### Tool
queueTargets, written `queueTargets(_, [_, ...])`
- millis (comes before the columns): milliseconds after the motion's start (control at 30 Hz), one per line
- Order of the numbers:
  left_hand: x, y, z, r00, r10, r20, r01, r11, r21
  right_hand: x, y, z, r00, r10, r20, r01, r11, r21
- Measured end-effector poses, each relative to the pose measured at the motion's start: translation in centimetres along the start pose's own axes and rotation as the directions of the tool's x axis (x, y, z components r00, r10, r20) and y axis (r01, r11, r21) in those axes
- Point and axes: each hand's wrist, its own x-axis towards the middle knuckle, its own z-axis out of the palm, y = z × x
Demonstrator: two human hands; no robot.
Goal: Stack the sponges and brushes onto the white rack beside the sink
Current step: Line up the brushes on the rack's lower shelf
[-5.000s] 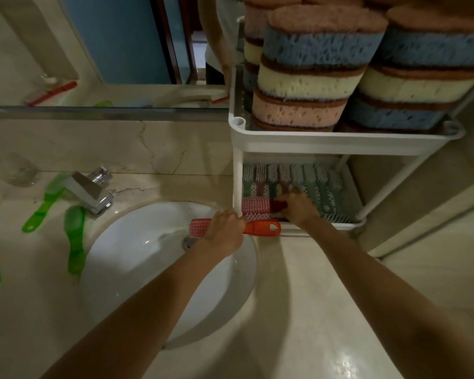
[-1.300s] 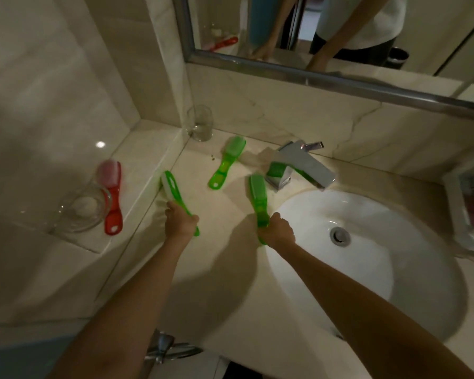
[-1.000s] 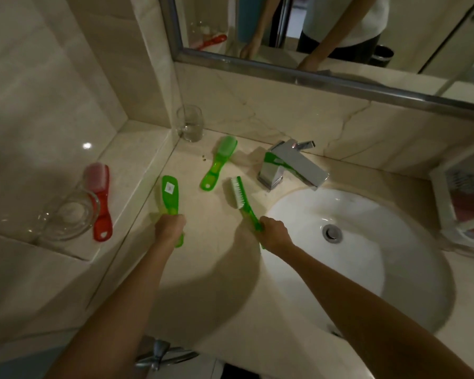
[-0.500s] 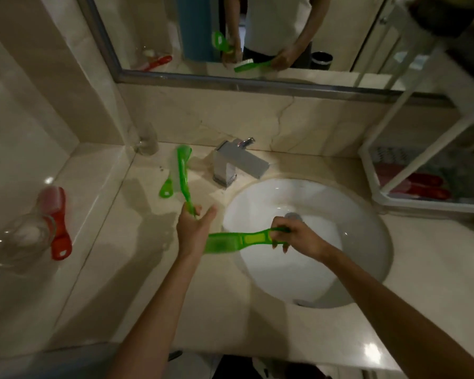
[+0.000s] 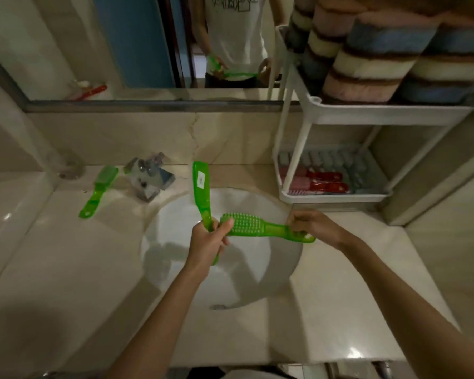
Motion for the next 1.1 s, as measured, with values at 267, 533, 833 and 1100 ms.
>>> queueTargets(267, [-2.6, -0.2, 12.9, 1.000, -0.010, 0.013, 0.010, 0.999, -0.052, -2.9, 4.6, -6.2, 0.982, -0.180, 0.053, 0.178, 0.809, -0.561])
queueTargets(533, [-1.2, 1.2, 17.0, 0.996, 0.087, 0.009, -0.084, 0.922, 0.378, 0.2, 6.5, -13.0, 0.929, -0.275, -0.247, 0.066, 0.781, -0.621])
queueTargets(833, [0.7, 1.6, 19.6, 0.986, 0.106, 0.126, -0.165, 0.683, 0.711, 8.0, 7.1, -16.5, 0.945, -0.052, -0.323, -0.209, 0.664, -0.718])
queueTargets(1100, [3.7, 1.3, 20.6, 0.993, 0.045, 0.106, -0.110, 0.658, 0.745, 12.2, 9.1, -16.4, 0.960, 0.029, -0.278, -0.210, 0.730, -0.650])
